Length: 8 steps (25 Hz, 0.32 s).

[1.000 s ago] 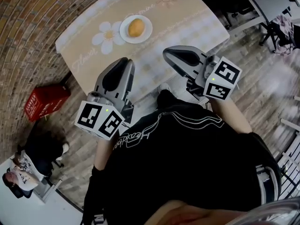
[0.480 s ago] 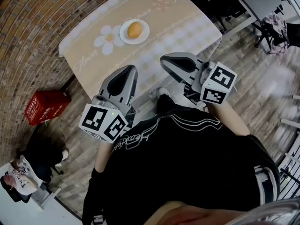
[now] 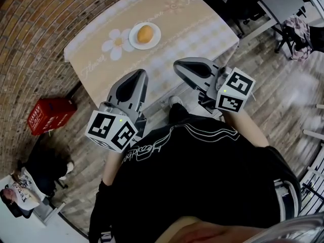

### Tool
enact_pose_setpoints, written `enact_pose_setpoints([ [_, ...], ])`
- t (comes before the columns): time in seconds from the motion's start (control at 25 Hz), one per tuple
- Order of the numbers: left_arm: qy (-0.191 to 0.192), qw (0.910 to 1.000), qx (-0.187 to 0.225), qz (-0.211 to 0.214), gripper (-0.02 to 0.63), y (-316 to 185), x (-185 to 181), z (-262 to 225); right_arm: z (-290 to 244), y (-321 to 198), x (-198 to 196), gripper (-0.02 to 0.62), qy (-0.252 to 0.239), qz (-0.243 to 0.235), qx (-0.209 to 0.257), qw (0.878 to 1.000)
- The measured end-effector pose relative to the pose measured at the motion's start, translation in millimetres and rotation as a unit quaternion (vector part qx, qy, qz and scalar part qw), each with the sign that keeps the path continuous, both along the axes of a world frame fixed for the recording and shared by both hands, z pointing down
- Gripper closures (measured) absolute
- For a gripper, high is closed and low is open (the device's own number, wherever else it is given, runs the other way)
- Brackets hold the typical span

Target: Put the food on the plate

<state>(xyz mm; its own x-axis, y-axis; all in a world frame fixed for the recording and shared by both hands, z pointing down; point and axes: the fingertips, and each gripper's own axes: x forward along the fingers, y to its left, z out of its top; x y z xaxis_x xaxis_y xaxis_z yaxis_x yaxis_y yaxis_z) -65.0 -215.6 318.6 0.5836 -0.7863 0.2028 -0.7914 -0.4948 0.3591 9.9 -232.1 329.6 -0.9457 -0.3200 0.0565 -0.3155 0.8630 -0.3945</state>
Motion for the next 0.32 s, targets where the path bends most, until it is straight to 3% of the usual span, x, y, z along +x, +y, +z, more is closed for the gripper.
enact_pose_setpoints([
  [0.32, -0.003, 1.0000, -0.005, -0.001, 0.594, -10.3, 7.1, 5.3, 3.0, -10.9, 7.3, 0.598, -0.001, 0.002, -0.003, 1.000],
])
